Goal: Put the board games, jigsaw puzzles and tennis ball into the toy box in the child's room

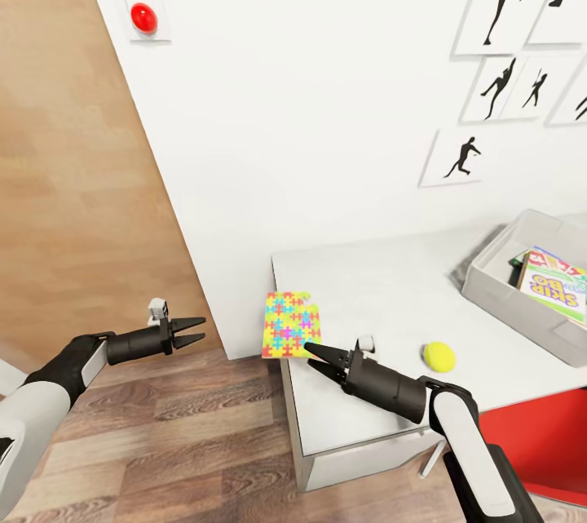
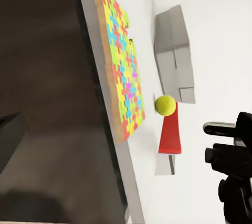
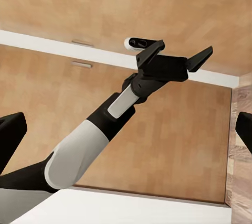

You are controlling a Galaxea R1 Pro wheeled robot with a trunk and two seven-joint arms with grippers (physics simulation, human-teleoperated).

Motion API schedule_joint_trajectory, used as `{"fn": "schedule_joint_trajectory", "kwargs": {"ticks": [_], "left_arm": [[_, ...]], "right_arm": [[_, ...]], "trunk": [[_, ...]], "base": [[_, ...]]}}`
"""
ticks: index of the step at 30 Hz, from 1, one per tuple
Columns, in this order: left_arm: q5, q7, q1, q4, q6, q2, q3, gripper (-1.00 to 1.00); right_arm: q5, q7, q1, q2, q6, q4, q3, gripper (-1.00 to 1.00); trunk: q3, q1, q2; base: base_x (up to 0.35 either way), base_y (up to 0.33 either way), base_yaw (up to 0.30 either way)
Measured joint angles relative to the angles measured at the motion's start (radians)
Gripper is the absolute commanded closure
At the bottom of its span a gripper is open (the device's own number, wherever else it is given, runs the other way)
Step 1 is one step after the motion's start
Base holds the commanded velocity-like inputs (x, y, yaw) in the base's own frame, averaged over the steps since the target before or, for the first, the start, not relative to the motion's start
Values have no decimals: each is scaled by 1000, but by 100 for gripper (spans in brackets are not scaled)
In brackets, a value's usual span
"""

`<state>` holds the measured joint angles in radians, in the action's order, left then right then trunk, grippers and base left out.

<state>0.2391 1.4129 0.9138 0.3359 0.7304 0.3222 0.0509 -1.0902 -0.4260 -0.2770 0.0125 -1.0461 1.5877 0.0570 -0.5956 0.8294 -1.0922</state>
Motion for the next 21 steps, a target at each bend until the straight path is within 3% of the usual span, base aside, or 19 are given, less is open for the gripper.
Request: {"fn": "schedule_joint_trajectory", "kwargs": {"ticks": [10, 17, 21], "left_arm": [[0, 1, 0, 0, 0, 1, 0, -100], [0, 2, 0, 0, 0, 0, -1, -100], [0, 0, 0, 0, 0, 0, -1, -100]], "right_arm": [[0, 0, 0, -3, 0, 0, 6, -100], [-1, 4, -4, -8, 9, 0, 40, -100], [-5, 25, -90, -22, 11, 0, 51, -100]], "trunk": [[-31, 38, -70], [-31, 38, -70], [-31, 38, -70]], "base": [[0, 0, 0], [0, 0, 0], [0, 0, 0]]}}
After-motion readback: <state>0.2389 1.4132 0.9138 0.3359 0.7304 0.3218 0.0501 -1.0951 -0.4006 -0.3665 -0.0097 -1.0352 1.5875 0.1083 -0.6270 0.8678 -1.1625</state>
